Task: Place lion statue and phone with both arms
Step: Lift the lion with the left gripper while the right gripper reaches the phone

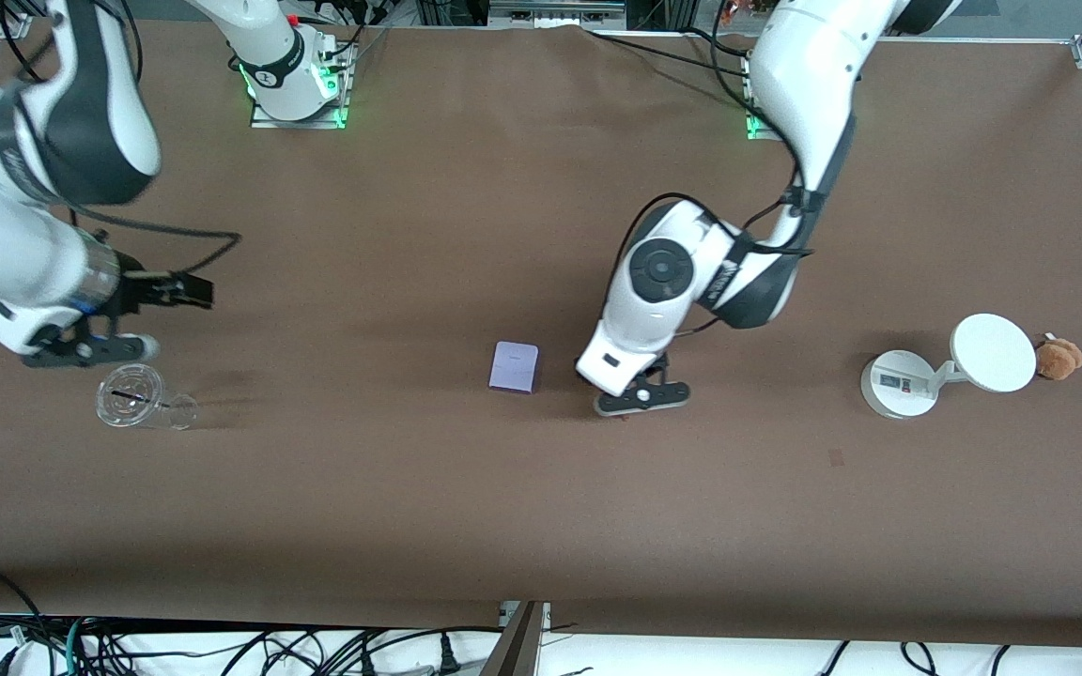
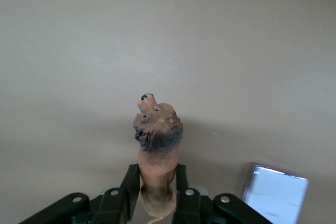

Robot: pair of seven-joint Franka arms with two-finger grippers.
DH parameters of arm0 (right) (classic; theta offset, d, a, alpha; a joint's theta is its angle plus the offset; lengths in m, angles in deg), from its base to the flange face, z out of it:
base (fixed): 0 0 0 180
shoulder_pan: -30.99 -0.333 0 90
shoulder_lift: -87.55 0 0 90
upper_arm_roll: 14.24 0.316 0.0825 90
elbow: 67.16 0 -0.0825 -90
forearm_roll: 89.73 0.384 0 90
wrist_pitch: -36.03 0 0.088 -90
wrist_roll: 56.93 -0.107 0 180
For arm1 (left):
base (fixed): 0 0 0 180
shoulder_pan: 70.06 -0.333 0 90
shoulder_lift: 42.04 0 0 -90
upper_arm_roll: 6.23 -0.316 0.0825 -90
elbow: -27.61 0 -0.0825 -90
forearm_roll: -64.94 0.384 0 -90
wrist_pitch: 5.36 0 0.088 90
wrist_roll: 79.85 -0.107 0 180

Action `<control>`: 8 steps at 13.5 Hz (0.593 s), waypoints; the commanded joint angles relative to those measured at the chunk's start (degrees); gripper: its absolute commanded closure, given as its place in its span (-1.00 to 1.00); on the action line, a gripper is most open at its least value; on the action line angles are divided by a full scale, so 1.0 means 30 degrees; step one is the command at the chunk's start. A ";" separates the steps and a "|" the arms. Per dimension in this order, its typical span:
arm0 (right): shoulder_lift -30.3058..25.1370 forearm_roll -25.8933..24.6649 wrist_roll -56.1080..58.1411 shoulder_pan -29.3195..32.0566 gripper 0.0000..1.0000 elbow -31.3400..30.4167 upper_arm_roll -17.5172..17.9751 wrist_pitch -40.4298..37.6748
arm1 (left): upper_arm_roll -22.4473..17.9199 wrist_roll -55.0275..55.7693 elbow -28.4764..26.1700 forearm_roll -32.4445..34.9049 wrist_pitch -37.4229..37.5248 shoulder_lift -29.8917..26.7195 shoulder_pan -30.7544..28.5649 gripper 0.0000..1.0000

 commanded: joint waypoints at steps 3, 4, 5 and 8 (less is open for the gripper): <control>0.3230 0.0233 -0.4963 -0.2779 -1.00 0.1647 -0.0030 0.2773 | 0.0144 -0.3694 -0.4483 0.0175 0.0094 -0.3516 -0.2168 1.00; 0.3875 0.0437 -0.5958 -0.3335 -1.00 0.1736 0.0086 0.3825 | 0.0144 -0.4251 -0.5038 0.0204 0.0095 -0.3722 -0.2721 1.00; 0.4490 0.0903 -0.7158 -0.3950 -1.00 0.1766 0.0088 0.4792 | 0.0144 -0.4837 -0.5392 0.0291 -0.0050 -0.3724 -0.3452 1.00; 0.6191 0.1054 -1.1374 -0.5883 -1.00 0.1766 0.0117 0.7693 | 0.0173 -0.6626 -0.5863 0.0263 -0.0052 -0.3753 -0.5038 1.00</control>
